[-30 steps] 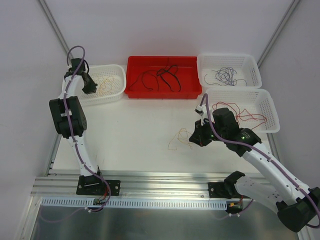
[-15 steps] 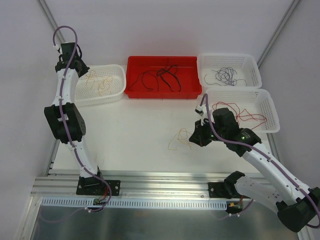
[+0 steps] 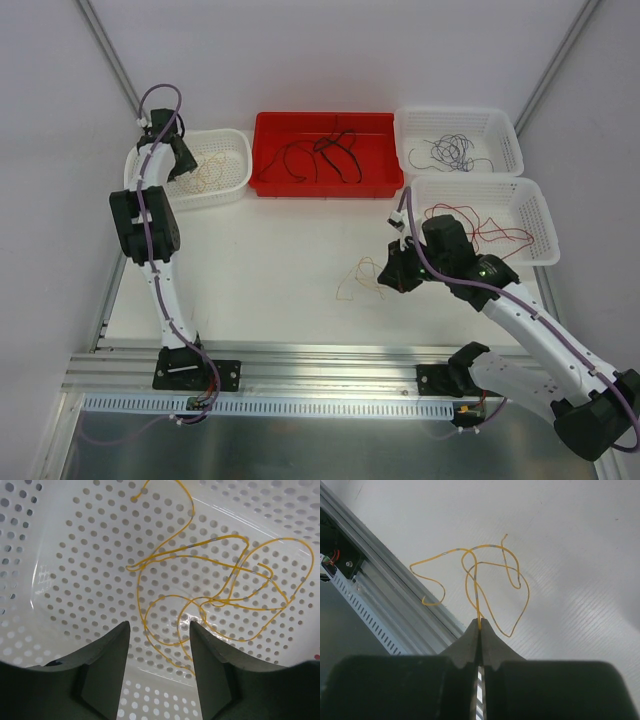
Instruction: Untangle the cables
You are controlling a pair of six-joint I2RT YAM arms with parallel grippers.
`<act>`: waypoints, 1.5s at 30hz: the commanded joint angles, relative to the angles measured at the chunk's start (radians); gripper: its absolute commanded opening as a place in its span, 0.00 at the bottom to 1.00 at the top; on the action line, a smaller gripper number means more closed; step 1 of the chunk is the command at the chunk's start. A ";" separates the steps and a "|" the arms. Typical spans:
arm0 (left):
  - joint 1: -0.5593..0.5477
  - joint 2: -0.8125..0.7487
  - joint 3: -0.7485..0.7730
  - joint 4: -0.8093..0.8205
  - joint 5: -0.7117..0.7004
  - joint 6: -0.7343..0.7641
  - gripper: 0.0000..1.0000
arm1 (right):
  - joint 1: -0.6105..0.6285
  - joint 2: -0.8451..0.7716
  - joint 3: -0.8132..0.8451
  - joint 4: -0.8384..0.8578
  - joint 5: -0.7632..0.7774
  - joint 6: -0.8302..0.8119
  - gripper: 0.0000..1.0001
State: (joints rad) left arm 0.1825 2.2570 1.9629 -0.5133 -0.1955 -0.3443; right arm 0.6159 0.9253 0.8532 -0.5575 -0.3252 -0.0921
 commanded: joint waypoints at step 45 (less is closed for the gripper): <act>-1.064 -0.949 -0.750 0.098 0.409 0.085 0.93 | 0.082 0.067 0.089 0.153 -0.086 -0.031 0.02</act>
State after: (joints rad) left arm -0.8639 1.2675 1.2045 -0.4618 0.2081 -0.2352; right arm 0.6853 0.9905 0.9054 -0.4522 -0.3771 -0.1299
